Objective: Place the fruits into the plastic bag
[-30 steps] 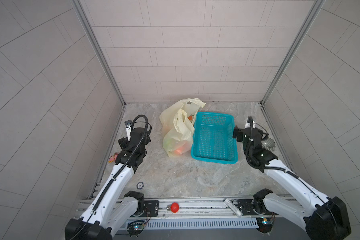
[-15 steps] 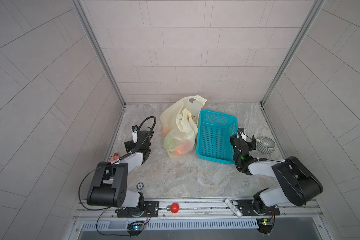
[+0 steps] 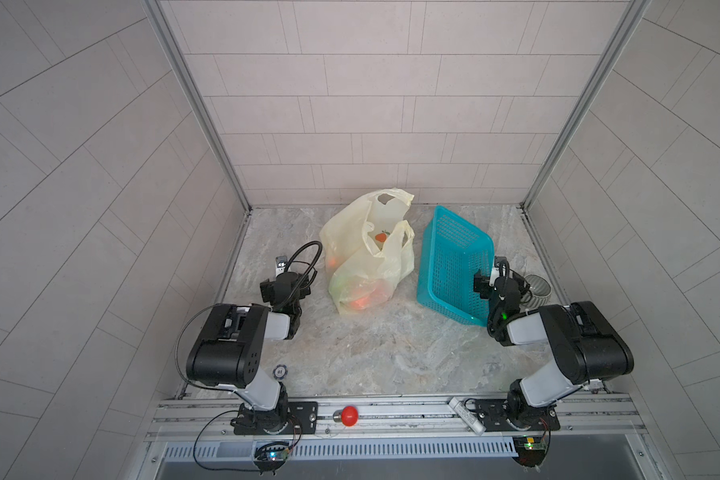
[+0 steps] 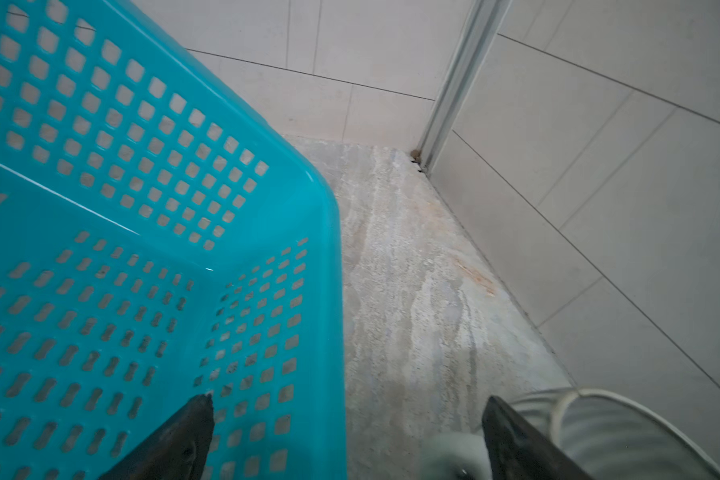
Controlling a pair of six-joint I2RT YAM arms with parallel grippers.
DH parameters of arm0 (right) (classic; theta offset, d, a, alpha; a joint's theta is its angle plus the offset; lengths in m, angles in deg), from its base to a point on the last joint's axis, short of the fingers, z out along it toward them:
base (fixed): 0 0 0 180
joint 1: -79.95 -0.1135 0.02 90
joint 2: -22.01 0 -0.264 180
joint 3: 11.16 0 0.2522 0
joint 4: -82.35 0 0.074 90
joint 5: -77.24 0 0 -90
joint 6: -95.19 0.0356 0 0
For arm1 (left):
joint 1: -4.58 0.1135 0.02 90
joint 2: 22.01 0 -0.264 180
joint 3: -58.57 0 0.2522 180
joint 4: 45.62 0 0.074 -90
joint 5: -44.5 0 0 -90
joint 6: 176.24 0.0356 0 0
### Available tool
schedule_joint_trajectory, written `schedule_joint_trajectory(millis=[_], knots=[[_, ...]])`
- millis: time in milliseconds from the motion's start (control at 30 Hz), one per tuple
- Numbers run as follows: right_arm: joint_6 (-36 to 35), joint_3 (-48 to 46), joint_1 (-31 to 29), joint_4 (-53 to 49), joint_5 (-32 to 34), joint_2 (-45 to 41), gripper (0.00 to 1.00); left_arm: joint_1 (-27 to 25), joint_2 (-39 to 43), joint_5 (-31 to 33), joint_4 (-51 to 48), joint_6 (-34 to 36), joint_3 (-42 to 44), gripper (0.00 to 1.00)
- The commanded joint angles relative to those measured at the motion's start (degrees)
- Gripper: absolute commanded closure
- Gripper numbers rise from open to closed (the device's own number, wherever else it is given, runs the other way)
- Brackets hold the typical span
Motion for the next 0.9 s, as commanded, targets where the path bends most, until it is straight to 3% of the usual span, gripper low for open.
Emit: schedule_joint_trajectory(millis=[0,867], knots=[[0.3,1.3,0.0,-3.3,-5.9,-0.2,0.01,0.9,-0.1,-4.1,2.5,0.9,-1.2,0.00],[0.1,1.0,-0.4,-2.0,-5.2,0.1,0.01,-0.3,-0.7,-1.0,4.5,1.2,-0.8,0.00]])
